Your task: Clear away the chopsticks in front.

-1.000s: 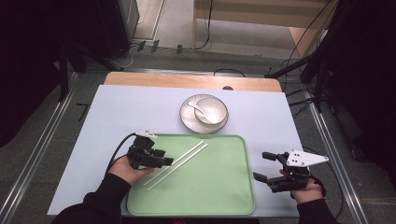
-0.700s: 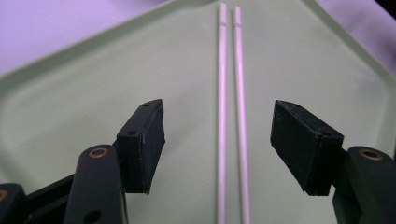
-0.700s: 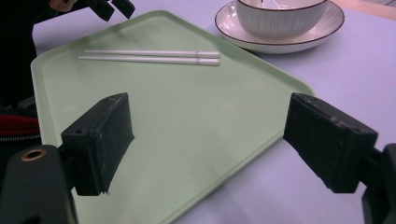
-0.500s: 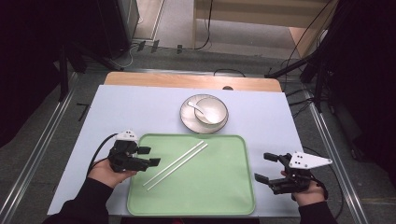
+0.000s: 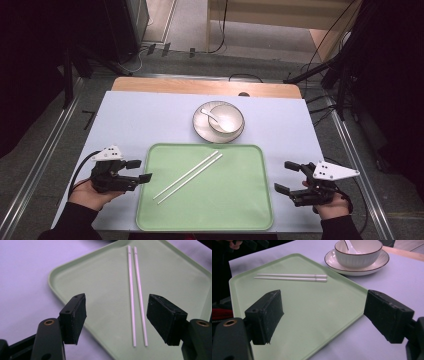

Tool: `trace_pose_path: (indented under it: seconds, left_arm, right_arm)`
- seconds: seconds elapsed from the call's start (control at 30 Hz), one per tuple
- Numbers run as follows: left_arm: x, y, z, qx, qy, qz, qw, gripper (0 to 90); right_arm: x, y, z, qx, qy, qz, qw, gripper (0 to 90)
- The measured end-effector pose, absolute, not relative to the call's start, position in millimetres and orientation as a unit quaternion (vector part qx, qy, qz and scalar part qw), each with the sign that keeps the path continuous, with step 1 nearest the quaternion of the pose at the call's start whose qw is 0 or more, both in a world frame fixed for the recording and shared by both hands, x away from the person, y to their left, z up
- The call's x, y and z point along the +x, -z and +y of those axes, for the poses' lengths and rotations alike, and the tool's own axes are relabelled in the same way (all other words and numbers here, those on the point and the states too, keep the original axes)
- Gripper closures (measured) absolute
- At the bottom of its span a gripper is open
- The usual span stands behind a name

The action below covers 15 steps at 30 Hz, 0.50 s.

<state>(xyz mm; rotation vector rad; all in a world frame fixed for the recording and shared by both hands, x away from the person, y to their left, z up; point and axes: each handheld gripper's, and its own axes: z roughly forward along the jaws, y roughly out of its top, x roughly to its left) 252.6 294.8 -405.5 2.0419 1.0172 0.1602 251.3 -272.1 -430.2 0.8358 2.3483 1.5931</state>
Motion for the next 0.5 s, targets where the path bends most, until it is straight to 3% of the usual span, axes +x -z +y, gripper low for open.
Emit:
trace_pose_path:
  seconds: [0.5]
  left_arm:
    - [248.5,407.1,320.4,0.796,-0.088,0.418,0.429,32.0]
  right_arm:
    - [251.0,429.3,-271.4,0.281,-0.536,0.79,0.094,16.1]
